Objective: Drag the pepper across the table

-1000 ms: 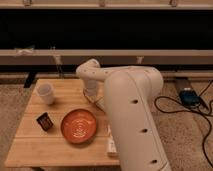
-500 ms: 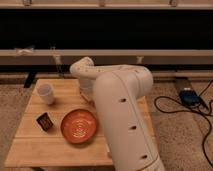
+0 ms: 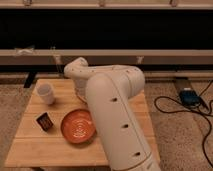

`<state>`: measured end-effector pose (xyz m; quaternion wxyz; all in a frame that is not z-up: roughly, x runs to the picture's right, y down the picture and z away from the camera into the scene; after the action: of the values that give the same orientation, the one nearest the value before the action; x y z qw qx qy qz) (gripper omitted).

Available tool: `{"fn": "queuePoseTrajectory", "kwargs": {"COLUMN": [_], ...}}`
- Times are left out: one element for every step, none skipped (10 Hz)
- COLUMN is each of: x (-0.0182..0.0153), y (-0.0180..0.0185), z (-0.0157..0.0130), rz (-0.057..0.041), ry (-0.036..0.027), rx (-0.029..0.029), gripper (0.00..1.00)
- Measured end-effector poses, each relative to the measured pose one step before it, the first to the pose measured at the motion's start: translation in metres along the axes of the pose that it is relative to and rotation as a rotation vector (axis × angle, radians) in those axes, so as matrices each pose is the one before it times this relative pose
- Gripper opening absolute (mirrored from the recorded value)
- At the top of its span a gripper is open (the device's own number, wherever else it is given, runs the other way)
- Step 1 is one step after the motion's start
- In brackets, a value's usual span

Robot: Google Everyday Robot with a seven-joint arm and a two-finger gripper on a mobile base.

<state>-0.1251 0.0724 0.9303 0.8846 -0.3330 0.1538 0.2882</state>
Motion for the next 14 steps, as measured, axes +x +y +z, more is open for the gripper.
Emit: {"fn": "queuePoseTrajectory", "kwargs": {"x": [0.00363, 0.00760, 0.00819, 0.01011, 0.01973, 0.01153, 0.01540, 0.00843, 0.00563, 0.01078, 0.00906, 0.00355, 0.00197, 0.00281], "y": [0.00464, 0.00325, 0.00082, 0.00104, -0.00466, -0.00380, -0.00575, -0.00356, -0.00224, -0.00623, -0.00966, -0.00372, -0.00418, -0.00602], "z": [-0.00136, -0.00015, -0.00076, -0.00087, -0.00136, -0.00079, -0.00149, -0.00058, -0.00122, -0.00177, -0.00265, -0.00303, -0.00327, -0.00216], "rz": [-0.00024, 0.00558, 0.00880, 0.01588, 0.02995, 0.02012, 0.03256, 0.01957, 0.01746, 0.03342, 0.03169, 0.01964, 0.02092, 0.01948], "ry": [0.00647, 0.01026, 0.00590, 0.00312, 0.00940, 0.00420, 0.00795, 0.00529, 0.00224, 0.00121, -0.00169, -0.00387, -0.00920, -0.00266], "rx": [0.00196, 0.00062, 0.00407, -0.00291, 0.00354, 0.00313, 0.00272, 0.00184, -0.00041, -0.00588, 0.00114, -0.00259, -0.00139, 0.00195], "gripper": [0.00, 0.00, 0.00, 0.00, 0.00, 0.00, 0.00, 0.00, 0.00, 0.00, 0.00, 0.00, 0.00, 0.00]}}
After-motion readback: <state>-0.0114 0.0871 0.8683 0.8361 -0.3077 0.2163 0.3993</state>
